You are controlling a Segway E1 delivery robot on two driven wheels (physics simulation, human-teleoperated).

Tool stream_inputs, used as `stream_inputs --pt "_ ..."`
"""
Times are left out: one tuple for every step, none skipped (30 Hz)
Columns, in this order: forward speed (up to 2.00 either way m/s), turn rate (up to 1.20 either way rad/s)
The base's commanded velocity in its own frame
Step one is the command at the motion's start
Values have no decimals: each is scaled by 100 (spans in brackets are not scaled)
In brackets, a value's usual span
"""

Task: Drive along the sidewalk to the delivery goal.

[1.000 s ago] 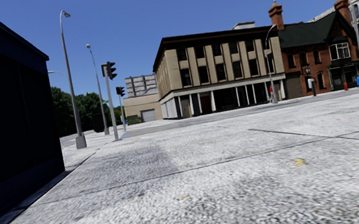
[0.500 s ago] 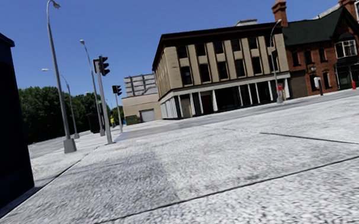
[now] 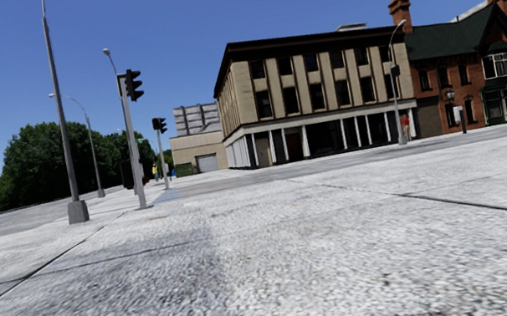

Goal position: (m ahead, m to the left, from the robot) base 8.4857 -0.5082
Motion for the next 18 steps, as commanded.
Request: stream_inputs --pt "200 0" --pt "200 0" --pt "200 0" --pt "200 0" --pt "200 0" --pt "200 0" --pt "200 0" --pt "200 0" --pt "200 0" --pt "200 0" --pt "200 0" --pt "200 0" --pt "200 0" --pt "200 0" --pt "200 0" --pt "200 0" --pt "200 0" --pt "200 0"
